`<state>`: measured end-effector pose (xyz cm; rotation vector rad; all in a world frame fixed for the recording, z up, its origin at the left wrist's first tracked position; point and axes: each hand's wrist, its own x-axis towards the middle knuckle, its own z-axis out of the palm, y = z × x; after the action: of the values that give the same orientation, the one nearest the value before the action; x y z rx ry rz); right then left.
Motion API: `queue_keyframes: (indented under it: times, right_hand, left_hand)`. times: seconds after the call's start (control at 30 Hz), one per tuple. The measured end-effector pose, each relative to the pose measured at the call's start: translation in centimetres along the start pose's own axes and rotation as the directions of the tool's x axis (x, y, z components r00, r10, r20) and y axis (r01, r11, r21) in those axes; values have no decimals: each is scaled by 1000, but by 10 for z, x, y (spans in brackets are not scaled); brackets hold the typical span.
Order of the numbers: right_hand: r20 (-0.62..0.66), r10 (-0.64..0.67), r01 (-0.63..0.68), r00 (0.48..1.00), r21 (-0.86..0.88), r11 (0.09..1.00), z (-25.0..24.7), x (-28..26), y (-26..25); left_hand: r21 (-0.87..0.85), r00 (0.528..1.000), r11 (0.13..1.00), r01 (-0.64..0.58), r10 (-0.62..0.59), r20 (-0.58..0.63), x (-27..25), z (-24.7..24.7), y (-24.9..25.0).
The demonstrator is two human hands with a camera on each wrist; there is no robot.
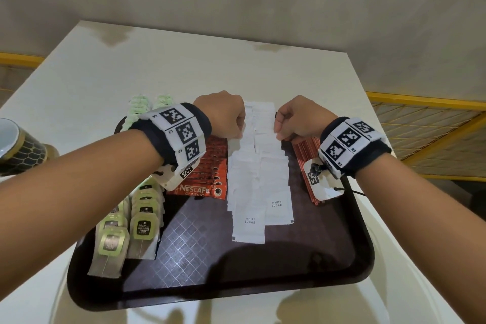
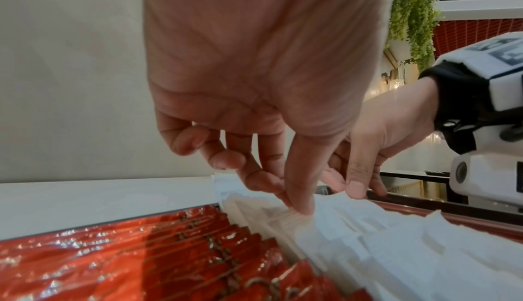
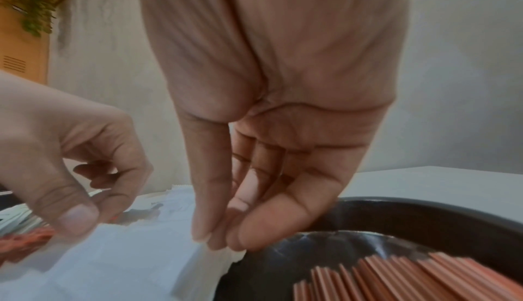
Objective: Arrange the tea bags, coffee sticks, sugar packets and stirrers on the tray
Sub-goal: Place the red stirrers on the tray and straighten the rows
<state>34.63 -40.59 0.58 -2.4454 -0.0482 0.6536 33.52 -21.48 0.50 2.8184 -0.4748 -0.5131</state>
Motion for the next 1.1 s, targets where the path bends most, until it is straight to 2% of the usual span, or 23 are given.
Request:
queue_keyframes:
  times: [0.2, 0.33, 0.4, 0.6, 0.8, 1.1]
  right_hand:
    - [-95, 35, -33, 995, 17, 999, 0, -8, 6]
    - [68, 92, -94, 993, 36, 995, 5, -17, 13]
    - [99, 91, -98, 991, 66, 993, 8, -19, 15]
    - [43, 69, -72, 997, 66, 995, 7, -21, 15]
    - [10, 47, -48, 999, 54, 997, 7, -22, 14]
    - [1, 31, -31, 1000, 56, 998, 9, -20, 13]
  left_hand:
    - [30, 996, 999, -42, 44, -74, -8, -1, 2]
    - [88, 998, 994, -65, 64, 12, -13, 2, 5]
    - [97, 997, 993, -65, 61, 47, -13, 4, 6]
    - [64, 997, 997, -50, 45, 65, -8, 8, 6]
    - [55, 998, 997, -56, 55, 9, -4, 10, 3]
    - [48, 996, 997, -68, 65, 65, -3, 13, 6]
